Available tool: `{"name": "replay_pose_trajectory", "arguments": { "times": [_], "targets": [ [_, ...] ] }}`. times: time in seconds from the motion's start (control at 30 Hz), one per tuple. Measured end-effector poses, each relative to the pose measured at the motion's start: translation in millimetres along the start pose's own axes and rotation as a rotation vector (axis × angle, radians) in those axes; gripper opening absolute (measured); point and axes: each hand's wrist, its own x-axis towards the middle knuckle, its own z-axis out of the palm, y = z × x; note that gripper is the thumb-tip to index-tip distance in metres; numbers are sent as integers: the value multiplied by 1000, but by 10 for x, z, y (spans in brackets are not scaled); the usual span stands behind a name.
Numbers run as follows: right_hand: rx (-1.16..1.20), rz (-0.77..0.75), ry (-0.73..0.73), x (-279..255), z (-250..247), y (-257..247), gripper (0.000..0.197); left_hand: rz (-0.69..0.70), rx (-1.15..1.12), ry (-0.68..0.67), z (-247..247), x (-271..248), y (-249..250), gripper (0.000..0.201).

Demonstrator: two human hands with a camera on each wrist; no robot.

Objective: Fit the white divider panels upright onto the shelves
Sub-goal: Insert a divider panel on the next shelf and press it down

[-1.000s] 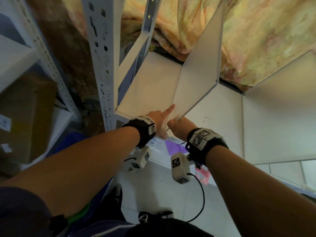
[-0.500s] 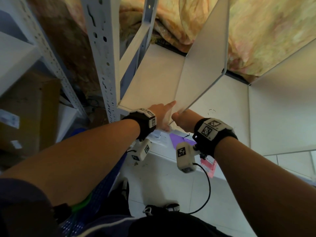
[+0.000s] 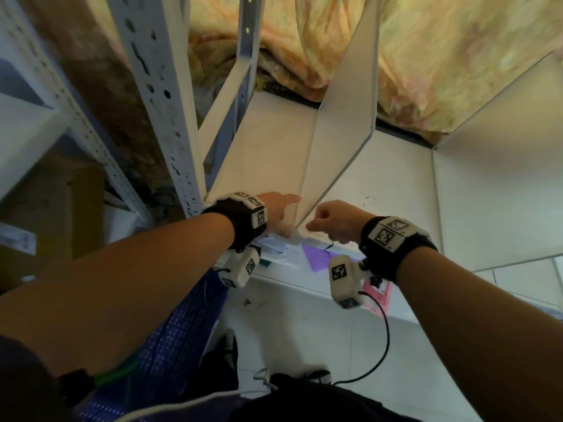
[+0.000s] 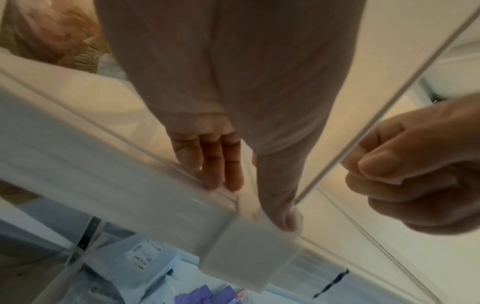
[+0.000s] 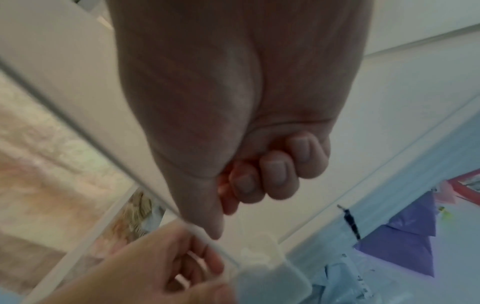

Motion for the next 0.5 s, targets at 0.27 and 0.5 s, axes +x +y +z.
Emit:
{"name": "replay_pose_trajectory", "arguments": {
  "times": [0.27, 0.5],
  "targets": [
    [-183, 20, 37, 260, -12, 389, 40, 28, 333, 177, -53, 20, -184, 82],
    [-252, 41, 11, 490, 129, 524, 56, 54, 365, 105, -15, 228, -253, 105]
  ]
}}
